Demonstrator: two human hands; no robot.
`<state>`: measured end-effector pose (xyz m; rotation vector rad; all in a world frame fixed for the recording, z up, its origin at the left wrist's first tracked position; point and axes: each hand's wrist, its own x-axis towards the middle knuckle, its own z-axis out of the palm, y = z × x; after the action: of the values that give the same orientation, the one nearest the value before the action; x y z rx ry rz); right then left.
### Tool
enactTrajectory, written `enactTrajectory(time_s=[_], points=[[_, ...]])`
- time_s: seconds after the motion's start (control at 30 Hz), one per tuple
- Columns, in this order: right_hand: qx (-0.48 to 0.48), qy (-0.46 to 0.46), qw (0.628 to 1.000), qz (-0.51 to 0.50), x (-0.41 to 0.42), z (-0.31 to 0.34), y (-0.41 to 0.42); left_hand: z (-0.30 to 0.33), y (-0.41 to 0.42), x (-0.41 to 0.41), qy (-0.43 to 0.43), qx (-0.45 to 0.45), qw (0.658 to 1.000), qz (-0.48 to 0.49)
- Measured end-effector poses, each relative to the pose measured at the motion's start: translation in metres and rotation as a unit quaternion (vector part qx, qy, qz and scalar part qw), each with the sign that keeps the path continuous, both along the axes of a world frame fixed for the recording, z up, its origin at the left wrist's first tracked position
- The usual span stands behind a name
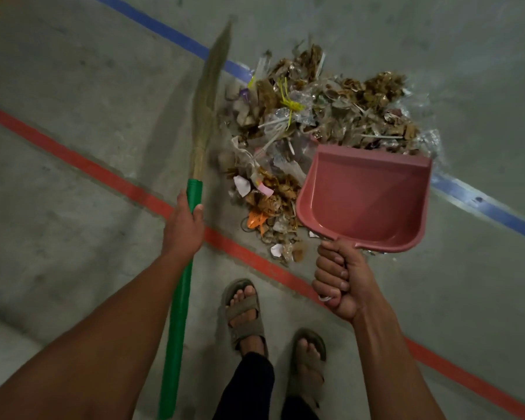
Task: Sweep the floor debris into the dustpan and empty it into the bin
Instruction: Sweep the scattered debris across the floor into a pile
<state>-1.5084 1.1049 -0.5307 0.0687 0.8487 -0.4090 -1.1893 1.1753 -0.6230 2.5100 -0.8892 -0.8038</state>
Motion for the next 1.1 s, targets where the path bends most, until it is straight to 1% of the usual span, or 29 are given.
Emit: enactTrajectory(time_s=[0.1, 0.17, 0.2, 0.23, 0.3, 0.37, 0.43, 0.57, 0.67, 0.83, 0.93, 1.03, 1.1], points=[[0.004, 0.004, 1.000, 0.005, -0.018, -0.013, 0.005, -0.027, 0.005, -0.005, 0.016, 0.115, 0.992, 0.042], [0.008, 0.002, 1.000, 0.008, -0.031, -0.022, 0.010, -0.039, 0.008, -0.019, 0.063, 0.145, 0.987, 0.029], [0.011, -0.001, 1.000, 0.011, -0.037, -0.025, 0.013, -0.041, 0.008, -0.028, 0.086, 0.145, 0.986, 0.015], [0.014, -0.003, 1.000, 0.013, -0.043, -0.027, 0.016, -0.041, 0.007, -0.037, 0.101, 0.133, 0.986, 0.003], [0.018, -0.004, 1.000, 0.015, -0.056, -0.029, 0.023, -0.041, 0.006, -0.059, 0.119, 0.077, 0.990, -0.017], [0.022, 0.000, 1.000, 0.015, -0.068, -0.028, 0.028, -0.037, 0.005, -0.081, 0.109, 0.020, 0.993, -0.025], [0.026, 0.008, 1.000, 0.013, -0.078, -0.023, 0.032, -0.029, 0.004, -0.101, 0.095, -0.015, 0.995, -0.032], [0.023, 0.018, 1.000, 0.013, -0.096, -0.008, 0.034, -0.010, 0.001, -0.131, 0.073, -0.027, 0.996, -0.038], [0.021, 0.013, 1.000, 0.019, -0.105, 0.008, 0.034, 0.008, 0.012, -0.144, 0.071, -0.035, 0.997, 0.008], [0.025, -0.002, 0.999, 0.032, -0.116, 0.028, 0.036, 0.036, 0.040, -0.156, 0.051, 0.025, 0.991, 0.119], [0.026, -0.010, 0.999, 0.044, -0.119, 0.029, 0.040, 0.038, 0.053, -0.165, 0.040, 0.089, 0.981, 0.167], [0.030, -0.012, 0.998, 0.050, -0.123, 0.024, 0.046, 0.033, 0.058, -0.181, 0.100, 0.166, 0.955, 0.226], [0.035, -0.008, 0.998, 0.053, -0.127, 0.018, 0.052, 0.026, 0.059, -0.196, 0.156, 0.202, 0.945, 0.204]])
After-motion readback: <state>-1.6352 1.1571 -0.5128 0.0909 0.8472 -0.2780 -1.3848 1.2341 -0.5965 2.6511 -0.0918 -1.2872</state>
